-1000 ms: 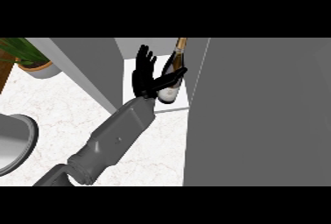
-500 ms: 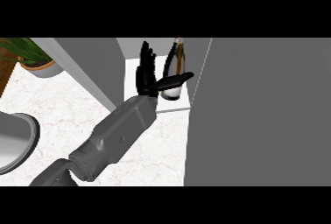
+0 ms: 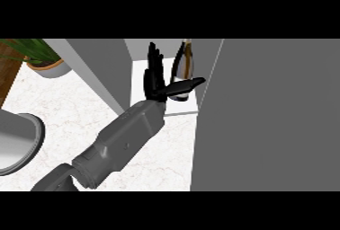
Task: Pick up the wine, place it into the cabinet and close the cabinet
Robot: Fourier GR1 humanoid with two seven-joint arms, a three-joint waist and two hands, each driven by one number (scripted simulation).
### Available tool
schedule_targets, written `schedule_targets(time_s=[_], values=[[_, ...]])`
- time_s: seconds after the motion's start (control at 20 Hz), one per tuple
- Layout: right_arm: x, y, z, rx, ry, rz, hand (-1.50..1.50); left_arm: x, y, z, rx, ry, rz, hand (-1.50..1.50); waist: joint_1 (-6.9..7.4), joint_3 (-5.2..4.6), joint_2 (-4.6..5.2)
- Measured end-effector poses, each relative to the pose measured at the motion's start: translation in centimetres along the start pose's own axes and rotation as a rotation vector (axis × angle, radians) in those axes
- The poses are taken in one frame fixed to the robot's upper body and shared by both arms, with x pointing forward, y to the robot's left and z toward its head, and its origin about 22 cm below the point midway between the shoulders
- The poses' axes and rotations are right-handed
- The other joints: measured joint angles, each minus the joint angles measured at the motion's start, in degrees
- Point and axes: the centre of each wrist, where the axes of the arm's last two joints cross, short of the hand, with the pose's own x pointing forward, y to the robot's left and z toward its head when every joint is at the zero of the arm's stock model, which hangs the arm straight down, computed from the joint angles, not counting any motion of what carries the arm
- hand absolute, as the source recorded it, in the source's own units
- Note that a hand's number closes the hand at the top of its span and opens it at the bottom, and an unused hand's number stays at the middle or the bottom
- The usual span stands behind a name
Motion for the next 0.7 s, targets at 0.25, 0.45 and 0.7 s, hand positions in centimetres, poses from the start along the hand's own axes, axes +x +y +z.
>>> schedule_targets(time_s=[0.25, 0.45, 0.7], values=[[0.2, 0.4, -0.1, -0.004, 0.008, 0.000, -1.50, -0.3, -0.2, 0.8, -0.023, 0.003, 0.042, -1.50, 0.90, -0.01, -0.24], [0.6, 0.6, 0.2, -0.004, 0.013, -0.001, -1.50, -0.9, -0.3, 2.0, -0.060, 0.008, 0.059, -1.50, 1.49, -0.01, -0.44], [0.2, 0.8, 0.3, -0.024, 0.021, 0.003, -1.50, -1.1, -0.6, 3.0, -0.106, 0.010, 0.065, -1.50, 2.69, 0.01, -0.74]])
